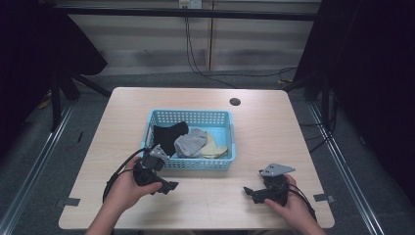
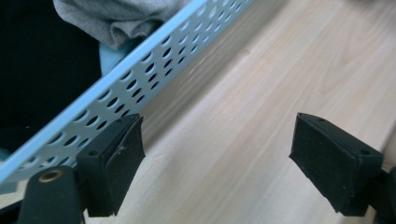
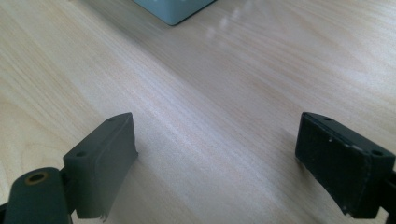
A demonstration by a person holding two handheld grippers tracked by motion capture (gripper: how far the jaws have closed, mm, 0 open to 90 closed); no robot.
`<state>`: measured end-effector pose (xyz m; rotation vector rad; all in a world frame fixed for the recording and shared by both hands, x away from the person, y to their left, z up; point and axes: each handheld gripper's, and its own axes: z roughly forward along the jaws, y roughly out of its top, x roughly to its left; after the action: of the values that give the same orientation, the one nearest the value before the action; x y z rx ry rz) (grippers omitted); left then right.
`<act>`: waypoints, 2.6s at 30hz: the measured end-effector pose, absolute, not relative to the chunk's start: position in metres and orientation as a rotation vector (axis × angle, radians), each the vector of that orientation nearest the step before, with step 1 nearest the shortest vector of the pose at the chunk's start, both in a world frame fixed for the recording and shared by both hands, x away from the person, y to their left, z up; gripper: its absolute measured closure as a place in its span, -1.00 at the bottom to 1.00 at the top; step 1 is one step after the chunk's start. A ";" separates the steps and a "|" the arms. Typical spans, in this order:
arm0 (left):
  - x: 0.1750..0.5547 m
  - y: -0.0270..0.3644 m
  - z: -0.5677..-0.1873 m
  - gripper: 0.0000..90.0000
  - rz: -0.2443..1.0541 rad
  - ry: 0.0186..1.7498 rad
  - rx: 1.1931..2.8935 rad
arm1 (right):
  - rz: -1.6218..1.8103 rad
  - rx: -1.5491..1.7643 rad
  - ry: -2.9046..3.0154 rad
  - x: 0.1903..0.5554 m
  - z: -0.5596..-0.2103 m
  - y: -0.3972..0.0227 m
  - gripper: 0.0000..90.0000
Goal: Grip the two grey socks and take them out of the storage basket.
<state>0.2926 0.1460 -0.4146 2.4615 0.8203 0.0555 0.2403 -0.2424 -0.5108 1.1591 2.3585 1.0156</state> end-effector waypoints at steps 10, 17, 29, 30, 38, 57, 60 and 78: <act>0.324 0.131 -0.384 -0.61 0.077 0.872 2.471 | 1.014 1.160 2.365 0.237 -0.510 -0.242 -0.74; 0.372 0.116 -0.383 -0.61 0.097 0.979 2.419 | 1.023 1.153 2.367 0.237 -0.511 -0.243 -0.74; 0.416 0.103 -0.407 -0.57 0.120 1.151 2.403 | 1.026 1.162 2.364 0.238 -0.511 -0.239 -0.74; 0.417 0.103 -0.410 -0.54 0.117 1.166 2.396 | 1.023 1.152 2.365 0.238 -0.511 -0.238 -0.74; 0.426 0.107 -0.428 -0.33 0.073 1.289 2.302 | 1.025 1.146 2.368 0.239 -0.511 -0.238 -0.74; 0.426 0.101 -0.443 0.88 -0.081 1.409 2.340 | 1.027 1.148 2.372 0.238 -0.511 -0.238 -0.74; 0.427 0.100 -0.439 0.89 -0.085 1.404 2.334 | 1.027 1.147 2.373 0.238 -0.511 -0.238 -0.74; 0.441 0.104 -0.382 0.91 -0.130 1.456 2.315 | 1.031 1.141 2.374 0.238 -0.511 -0.238 -0.74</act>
<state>0.4410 0.1043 -0.3818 2.3145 1.4557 -0.1302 0.2381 -0.2380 -0.5106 1.1406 2.3740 1.0307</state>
